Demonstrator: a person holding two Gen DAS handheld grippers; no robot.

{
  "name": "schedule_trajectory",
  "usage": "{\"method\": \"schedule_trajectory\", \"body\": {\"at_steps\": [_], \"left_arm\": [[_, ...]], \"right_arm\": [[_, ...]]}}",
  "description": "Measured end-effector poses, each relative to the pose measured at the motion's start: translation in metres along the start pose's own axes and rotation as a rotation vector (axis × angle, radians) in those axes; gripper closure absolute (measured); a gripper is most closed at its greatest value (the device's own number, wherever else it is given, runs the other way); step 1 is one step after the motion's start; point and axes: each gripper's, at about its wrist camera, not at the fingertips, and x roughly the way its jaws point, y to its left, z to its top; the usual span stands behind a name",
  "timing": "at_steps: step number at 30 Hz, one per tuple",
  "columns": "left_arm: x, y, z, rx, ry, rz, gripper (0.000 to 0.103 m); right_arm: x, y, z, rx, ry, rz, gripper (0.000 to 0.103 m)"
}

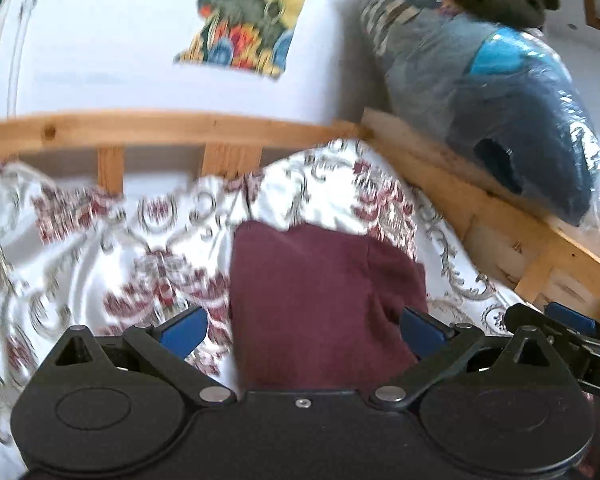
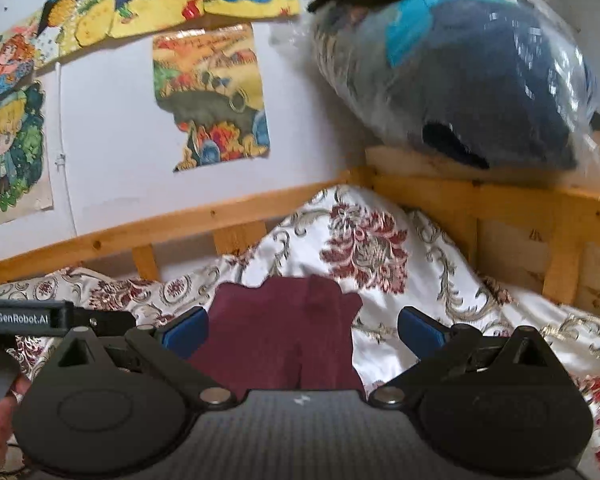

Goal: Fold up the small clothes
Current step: 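Open both tools and lift them away from the folded maroon bundle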

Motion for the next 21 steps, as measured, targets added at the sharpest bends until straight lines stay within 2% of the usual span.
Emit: {"method": "schedule_trajectory", "body": {"at_steps": [3,11,14,18,21], "left_arm": [[-0.017,-0.002,0.007,0.027,-0.044,0.025,0.001],[-0.065,-0.002,0.008,0.065,-0.078,0.034,0.001],[-0.08,-0.003,0.001,0.069,-0.069,0.049,0.001],[-0.093,-0.009,-0.007,0.077,-0.079,0.058,0.001],[-0.103,-0.014,-0.015,0.095,-0.079,0.053,0.001]], "right_arm": [[-0.015,0.005,0.006,-0.006,-0.043,-0.006,0.0],[-0.061,0.023,0.004,-0.055,-0.115,-0.059,0.0],[-0.079,0.03,-0.001,-0.054,-0.125,-0.041,0.0],[-0.092,0.034,-0.005,-0.045,-0.125,0.033,0.0],[-0.1,0.038,-0.005,-0.052,-0.123,0.024,0.0]]}}
